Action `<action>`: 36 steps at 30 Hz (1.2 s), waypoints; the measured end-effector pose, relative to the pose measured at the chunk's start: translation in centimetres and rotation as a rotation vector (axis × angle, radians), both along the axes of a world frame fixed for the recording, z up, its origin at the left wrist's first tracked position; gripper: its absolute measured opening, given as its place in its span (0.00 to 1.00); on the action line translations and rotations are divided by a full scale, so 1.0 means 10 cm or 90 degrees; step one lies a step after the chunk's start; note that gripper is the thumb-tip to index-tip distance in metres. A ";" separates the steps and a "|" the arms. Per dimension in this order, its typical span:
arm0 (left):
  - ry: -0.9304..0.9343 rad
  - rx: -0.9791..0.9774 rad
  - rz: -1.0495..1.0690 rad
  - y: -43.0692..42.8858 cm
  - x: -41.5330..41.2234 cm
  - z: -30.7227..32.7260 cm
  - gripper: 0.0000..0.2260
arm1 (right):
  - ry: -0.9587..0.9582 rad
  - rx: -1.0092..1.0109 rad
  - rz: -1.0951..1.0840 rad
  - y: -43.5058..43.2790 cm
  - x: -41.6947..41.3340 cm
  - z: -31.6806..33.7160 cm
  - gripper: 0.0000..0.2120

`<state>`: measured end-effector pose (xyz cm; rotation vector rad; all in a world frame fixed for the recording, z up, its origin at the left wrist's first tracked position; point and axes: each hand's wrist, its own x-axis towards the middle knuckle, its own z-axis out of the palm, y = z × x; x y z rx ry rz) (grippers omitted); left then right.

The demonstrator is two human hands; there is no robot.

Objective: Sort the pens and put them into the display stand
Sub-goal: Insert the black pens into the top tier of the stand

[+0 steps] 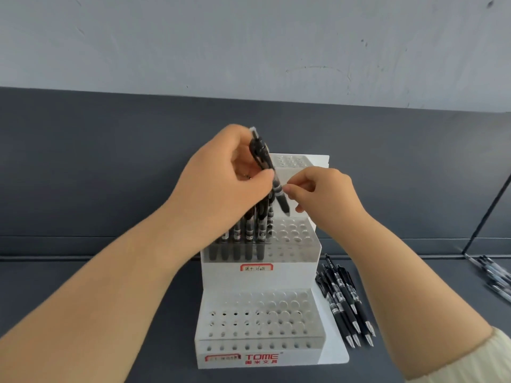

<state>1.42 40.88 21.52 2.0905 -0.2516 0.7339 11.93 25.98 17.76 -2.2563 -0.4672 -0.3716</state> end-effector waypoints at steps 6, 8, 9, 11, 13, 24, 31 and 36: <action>0.057 0.173 0.036 0.06 0.36 0.25 0.08 | 0.003 0.010 -0.004 -0.16 0.01 -0.06 0.04; 0.072 0.224 0.041 0.08 0.47 0.29 0.08 | 0.003 -0.004 -0.006 -0.19 0.01 -0.10 0.04; 0.081 0.246 0.041 0.08 0.51 0.30 0.08 | 0.001 -0.011 -0.007 -0.21 0.01 -0.11 0.03; 0.106 0.281 0.037 0.09 0.58 0.31 0.08 | 0.002 -0.020 -0.008 -0.23 0.00 -0.14 0.03; 0.123 0.311 0.037 0.08 0.63 0.31 0.09 | 0.005 -0.023 -0.006 -0.26 0.00 -0.16 0.03; 0.161 0.340 0.032 0.10 0.76 0.33 0.09 | 0.016 -0.020 -0.007 -0.31 0.00 -0.19 0.02; 0.176 0.356 0.030 0.08 0.78 0.38 0.09 | 0.027 -0.017 -0.010 -0.32 0.03 -0.20 0.03; 0.219 0.400 0.014 0.08 0.80 0.39 0.08 | 0.031 -0.018 -0.013 -0.34 0.03 -0.19 0.03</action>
